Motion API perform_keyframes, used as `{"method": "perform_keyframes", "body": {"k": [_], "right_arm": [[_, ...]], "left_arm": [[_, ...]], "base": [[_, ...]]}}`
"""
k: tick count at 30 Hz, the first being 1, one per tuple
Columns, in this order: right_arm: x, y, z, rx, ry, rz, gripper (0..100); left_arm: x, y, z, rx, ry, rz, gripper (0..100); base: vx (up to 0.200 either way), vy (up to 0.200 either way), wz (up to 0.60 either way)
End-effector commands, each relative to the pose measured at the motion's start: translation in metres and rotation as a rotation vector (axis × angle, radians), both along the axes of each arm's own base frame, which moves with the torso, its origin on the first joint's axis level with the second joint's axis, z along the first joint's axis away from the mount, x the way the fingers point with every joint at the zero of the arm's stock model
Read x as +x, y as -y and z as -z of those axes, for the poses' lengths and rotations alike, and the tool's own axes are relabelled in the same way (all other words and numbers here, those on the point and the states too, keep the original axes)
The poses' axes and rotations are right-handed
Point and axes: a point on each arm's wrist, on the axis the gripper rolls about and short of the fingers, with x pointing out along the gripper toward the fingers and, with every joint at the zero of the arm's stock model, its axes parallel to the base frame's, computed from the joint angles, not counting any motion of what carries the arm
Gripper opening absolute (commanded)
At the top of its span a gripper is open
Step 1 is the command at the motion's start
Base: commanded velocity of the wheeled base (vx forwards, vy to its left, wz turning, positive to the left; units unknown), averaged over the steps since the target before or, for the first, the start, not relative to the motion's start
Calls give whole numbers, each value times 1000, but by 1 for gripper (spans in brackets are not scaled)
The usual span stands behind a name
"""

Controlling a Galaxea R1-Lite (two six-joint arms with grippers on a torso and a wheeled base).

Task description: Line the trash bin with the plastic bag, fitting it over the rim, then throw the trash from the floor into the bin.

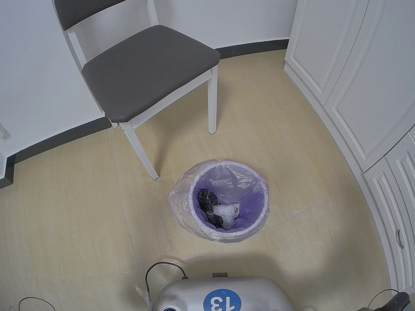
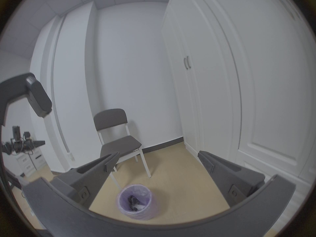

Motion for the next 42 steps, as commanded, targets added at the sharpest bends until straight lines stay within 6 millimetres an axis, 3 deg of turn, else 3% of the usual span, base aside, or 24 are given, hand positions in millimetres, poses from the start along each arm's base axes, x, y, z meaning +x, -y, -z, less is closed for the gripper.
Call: {"method": "perform_keyframes", "body": {"k": [1,9,19,24,35,42], "right_arm": [[-25,-3,23,51,100,13,100],[-18,-3,31,33,108,21,100],[-1,-3,52,-70,97,91,100],[0,-2,52,-80,136,125,100],[-2,-2,49,-78,171,146,100],[-3,-1,47,-112,190,221,100]], "left_arm": [[-28,3,0,1,102,-28,100],[-35,7,-6,3,135,-80,100],[-39,6,17,-2,88,-47,100],[-44,1,35,11,97,6,100],[-26,1,61,21,-18,-54,100],[8,-2,113,2,-127,-183,100]], "base": [[0,0,0],[0,0,0],[0,0,0],[0,0,0],[0,0,0],[0,0,0]]}}
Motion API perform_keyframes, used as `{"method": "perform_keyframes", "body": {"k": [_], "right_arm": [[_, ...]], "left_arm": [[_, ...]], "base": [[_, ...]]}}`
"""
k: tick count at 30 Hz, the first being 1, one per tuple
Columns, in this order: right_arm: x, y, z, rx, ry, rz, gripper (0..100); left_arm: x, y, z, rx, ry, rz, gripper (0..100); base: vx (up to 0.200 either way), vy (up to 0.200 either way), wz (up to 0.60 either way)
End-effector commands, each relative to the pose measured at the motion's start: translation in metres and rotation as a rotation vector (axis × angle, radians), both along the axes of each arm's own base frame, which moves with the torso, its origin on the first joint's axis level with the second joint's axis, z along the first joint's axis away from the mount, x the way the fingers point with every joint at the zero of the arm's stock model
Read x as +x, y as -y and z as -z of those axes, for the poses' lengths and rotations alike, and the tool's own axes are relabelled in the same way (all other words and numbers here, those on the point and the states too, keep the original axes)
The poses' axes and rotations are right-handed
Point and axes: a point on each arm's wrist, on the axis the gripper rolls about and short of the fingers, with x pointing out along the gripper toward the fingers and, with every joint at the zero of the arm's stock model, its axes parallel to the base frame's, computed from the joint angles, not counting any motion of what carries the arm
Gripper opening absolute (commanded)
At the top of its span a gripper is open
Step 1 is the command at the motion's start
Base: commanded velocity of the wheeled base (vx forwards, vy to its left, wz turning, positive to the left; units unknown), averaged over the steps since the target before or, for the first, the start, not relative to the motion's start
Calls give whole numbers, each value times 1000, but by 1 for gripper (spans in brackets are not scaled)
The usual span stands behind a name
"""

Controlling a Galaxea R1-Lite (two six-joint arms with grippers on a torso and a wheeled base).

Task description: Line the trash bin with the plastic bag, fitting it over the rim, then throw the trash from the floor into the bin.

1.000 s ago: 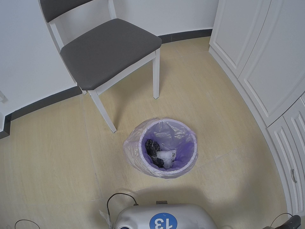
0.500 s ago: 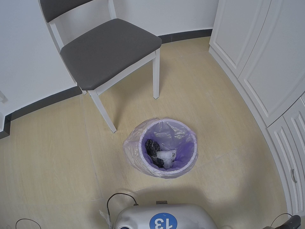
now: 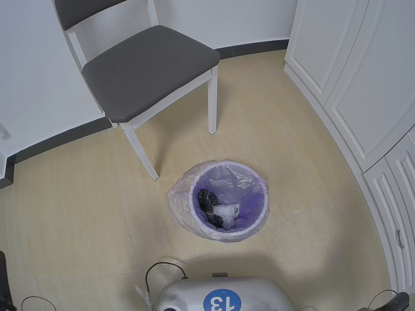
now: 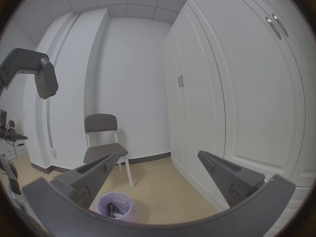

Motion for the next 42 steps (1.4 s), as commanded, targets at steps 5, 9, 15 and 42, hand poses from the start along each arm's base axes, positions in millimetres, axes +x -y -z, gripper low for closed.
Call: {"method": "perform_keyframes", "body": {"k": [5,9,15,42], "right_arm": [[-4,1,-3,-26,53,57,100],[-5,1,-4,-40,64,70,100],[-6,1,-6,-58,108,115,100],[24,1,49,-223,-160,158,100]], "left_arm": [[29,-3,60,-46,-118,-152,100],[29,-4,64,-57,-159,-194,100],[29,-4,66,-66,-181,-196,100],[30,-1,71,66,-231,-58,100]], "base": [[0,0,0],[0,0,0],[0,0,0],[0,0,0]]}}
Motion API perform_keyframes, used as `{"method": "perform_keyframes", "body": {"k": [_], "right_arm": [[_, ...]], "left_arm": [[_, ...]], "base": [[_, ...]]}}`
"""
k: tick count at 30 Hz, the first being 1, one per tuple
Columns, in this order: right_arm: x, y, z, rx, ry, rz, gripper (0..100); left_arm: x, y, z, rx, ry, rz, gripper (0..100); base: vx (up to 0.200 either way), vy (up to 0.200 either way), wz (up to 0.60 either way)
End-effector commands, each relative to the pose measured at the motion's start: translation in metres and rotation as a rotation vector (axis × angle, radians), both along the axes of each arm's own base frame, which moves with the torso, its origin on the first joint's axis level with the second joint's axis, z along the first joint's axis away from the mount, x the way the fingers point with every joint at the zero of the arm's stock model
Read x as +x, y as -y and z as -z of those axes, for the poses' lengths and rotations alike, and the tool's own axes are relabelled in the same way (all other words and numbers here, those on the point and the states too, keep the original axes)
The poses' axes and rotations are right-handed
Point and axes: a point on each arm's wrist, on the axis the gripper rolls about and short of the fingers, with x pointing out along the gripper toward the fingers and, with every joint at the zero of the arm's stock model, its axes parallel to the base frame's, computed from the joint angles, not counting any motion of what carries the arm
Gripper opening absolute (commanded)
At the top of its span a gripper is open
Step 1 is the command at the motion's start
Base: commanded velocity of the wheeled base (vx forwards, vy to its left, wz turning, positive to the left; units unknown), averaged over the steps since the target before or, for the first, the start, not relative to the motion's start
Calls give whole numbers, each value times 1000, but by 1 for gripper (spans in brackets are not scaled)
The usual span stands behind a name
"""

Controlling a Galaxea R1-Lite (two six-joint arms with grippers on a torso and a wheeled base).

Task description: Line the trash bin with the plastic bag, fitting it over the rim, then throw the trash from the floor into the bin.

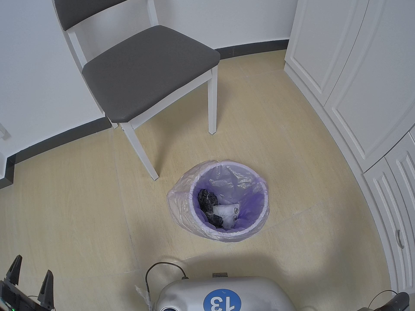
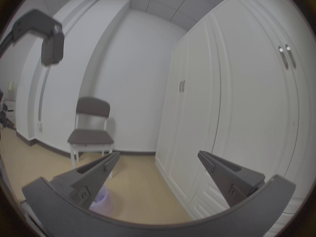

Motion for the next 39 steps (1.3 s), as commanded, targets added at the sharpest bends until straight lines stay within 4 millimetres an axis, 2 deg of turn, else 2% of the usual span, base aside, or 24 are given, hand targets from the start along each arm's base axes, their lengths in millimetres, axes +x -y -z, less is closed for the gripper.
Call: {"method": "perform_keyframes", "body": {"k": [1,10,18,25,27,29,34,37,39], "right_arm": [[12,0,30,-26,-126,2,100],[18,0,57,38,-394,-13,100],[18,-1,64,90,-464,-75,100],[18,-2,64,115,-465,-97,100],[18,0,64,205,-459,-65,100],[18,0,64,220,-455,-29,100],[18,-1,65,110,-466,-66,100],[18,0,64,239,-455,-57,100],[18,1,64,240,-451,-24,100]], "left_arm": [[0,0,4,4,-2,1,100],[0,0,5,1,-2,-7,100],[0,0,5,-3,-2,-7,100],[0,0,5,-1,-2,-7,100],[0,0,5,-7,-2,-4,100],[0,0,5,-7,-2,-5,100],[0,0,5,65,1,11,100],[0,0,4,22,-2,4,100],[0,0,5,1,-2,-1,100]], "base": [[0,0,0],[0,0,0],[0,0,0],[0,0,0],[0,0,0],[0,0,0],[0,0,0],[0,0,0],[0,0,0]]}}
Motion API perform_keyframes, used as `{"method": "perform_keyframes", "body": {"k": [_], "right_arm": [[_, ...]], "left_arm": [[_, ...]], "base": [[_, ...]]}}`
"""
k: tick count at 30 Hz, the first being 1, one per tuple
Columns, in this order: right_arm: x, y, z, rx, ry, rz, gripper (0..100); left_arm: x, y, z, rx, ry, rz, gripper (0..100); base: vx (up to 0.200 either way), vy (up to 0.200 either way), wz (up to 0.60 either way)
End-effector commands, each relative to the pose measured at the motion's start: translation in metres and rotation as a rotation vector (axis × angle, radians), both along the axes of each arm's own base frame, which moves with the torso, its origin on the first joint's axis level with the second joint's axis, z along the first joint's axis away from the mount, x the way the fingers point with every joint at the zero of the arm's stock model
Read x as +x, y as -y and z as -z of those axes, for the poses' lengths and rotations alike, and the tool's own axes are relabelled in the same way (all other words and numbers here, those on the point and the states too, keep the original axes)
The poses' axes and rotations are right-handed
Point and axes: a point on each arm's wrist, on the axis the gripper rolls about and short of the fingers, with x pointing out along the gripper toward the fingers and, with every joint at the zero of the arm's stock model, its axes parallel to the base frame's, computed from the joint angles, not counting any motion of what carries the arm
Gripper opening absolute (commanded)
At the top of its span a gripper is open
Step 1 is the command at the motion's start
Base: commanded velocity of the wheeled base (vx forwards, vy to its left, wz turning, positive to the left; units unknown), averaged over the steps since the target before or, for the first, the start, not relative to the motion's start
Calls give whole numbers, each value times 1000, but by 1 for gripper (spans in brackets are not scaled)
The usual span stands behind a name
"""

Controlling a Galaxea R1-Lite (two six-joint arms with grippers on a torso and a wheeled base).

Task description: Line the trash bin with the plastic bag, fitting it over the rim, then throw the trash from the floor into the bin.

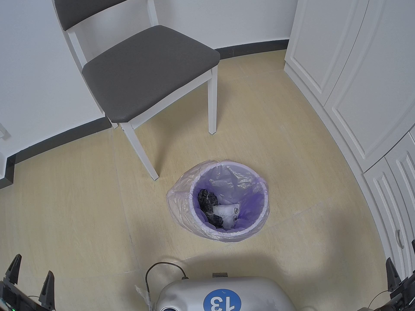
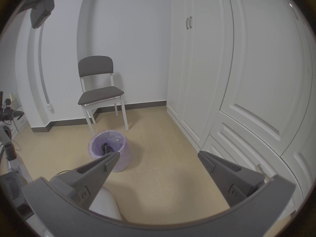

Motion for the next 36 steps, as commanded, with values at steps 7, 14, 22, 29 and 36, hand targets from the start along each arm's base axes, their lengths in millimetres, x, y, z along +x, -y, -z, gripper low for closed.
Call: {"method": "perform_keyframes", "body": {"k": [7,14,22,29,36], "right_arm": [[0,0,5,64,3,17,100],[0,0,5,-1,-1,4,100],[0,0,5,19,-3,-1,100],[0,0,5,10,-1,-8,100],[0,0,5,31,-2,4,100]], "left_arm": [[0,0,5,-5,-3,-4,100],[0,0,5,-8,-3,-4,100],[0,0,5,-8,-3,-4,100],[0,0,5,-8,-3,-4,100],[0,0,5,-8,-3,-4,100]], "base": [[0,0,0],[0,0,0],[0,0,0],[0,0,0],[0,0,0]]}}
